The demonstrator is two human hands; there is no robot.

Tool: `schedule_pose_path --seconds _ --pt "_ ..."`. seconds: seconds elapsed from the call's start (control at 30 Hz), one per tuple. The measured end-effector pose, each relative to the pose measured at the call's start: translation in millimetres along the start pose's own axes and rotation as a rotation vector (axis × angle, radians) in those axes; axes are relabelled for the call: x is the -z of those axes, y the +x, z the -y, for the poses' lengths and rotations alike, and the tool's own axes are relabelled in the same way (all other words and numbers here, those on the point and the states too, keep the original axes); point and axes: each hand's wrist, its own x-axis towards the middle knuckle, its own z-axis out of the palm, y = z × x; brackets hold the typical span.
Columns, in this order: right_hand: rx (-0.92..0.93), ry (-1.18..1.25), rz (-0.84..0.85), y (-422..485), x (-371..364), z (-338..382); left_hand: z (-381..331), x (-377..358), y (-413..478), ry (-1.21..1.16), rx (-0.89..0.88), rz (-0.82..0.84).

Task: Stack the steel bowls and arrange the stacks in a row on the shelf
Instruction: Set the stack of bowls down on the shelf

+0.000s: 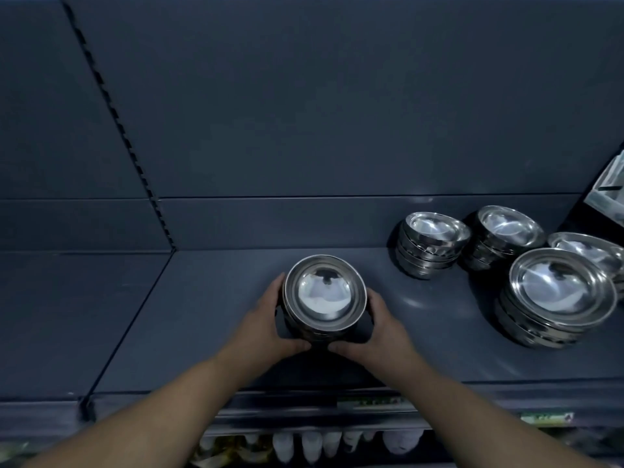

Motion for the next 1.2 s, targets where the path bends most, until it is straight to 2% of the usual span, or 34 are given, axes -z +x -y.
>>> schedule_pose_path --seconds 0.33,0.6,0.87,1.2 --pt "0.04 0.085 0.042 5.8 12.5 11.9 -10.3 5.9 4.6 -0.01 -0.034 -0.034" --pt "0.083 0.079 0.032 12.7 22.1 21.6 -13.0 3.2 5.0 -0.122 -0.048 -0.069" --pt "0.048 0.033 0.119 12.9 26.2 15.7 -6.1 -3.9 -0.4 -0.016 -0.032 -0.083" --pt "0.04 0.052 0.046 5.8 17.9 11.0 3.0 -3.1 1.8 -0.006 -0.017 -0.073"
